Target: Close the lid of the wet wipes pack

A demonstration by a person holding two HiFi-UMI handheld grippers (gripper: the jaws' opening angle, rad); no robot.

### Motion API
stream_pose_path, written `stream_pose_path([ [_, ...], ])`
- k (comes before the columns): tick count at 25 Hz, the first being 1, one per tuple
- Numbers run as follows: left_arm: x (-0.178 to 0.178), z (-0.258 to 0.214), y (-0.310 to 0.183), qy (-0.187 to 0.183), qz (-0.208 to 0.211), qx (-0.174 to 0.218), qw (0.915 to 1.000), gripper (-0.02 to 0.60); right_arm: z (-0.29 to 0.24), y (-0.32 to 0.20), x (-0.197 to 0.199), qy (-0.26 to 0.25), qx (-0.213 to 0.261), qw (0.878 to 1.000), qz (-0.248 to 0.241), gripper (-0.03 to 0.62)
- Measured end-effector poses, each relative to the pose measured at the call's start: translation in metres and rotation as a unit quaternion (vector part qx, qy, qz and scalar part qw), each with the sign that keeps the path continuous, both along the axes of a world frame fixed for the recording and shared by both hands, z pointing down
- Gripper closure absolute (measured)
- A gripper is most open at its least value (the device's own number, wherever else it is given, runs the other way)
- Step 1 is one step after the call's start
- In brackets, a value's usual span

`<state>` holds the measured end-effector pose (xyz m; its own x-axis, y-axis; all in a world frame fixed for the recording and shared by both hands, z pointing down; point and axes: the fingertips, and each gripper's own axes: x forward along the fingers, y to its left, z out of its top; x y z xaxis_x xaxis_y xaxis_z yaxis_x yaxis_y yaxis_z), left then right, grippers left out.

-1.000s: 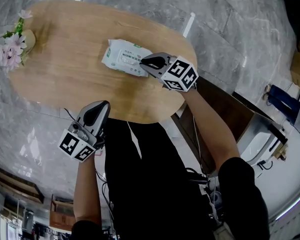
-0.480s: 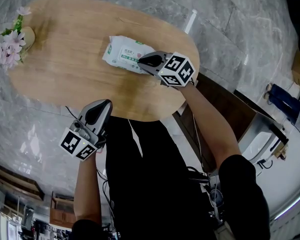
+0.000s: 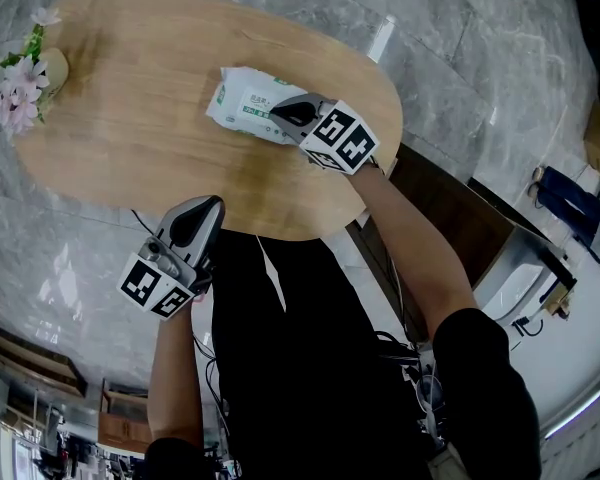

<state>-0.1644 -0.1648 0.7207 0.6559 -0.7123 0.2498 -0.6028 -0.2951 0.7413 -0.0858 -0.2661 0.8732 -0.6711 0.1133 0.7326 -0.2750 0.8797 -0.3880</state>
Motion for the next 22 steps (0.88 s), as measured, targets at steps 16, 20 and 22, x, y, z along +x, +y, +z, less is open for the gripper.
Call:
stream_pose_path([
  [16,0.0045,0.0055,0.0005,0.0,0.002,-0.002,1.0,0.565,0.0101,0.0032,-0.0059,0.096,0.098,0.988,-0.074,0.583],
  [20,0.0072,0.0013,-0.0003,0.001,0.001,0.003,1.0,0.565,0.0095,0.0037,-0.0046,0.089,0.079,0.991,-0.063,0.583],
  [22,0.007,-0.0023,-0.0007,0.0,0.002,0.007,1.0,0.565,0.0074,0.003,-0.0039,0.082,0.067,0.993,-0.053,0.583],
])
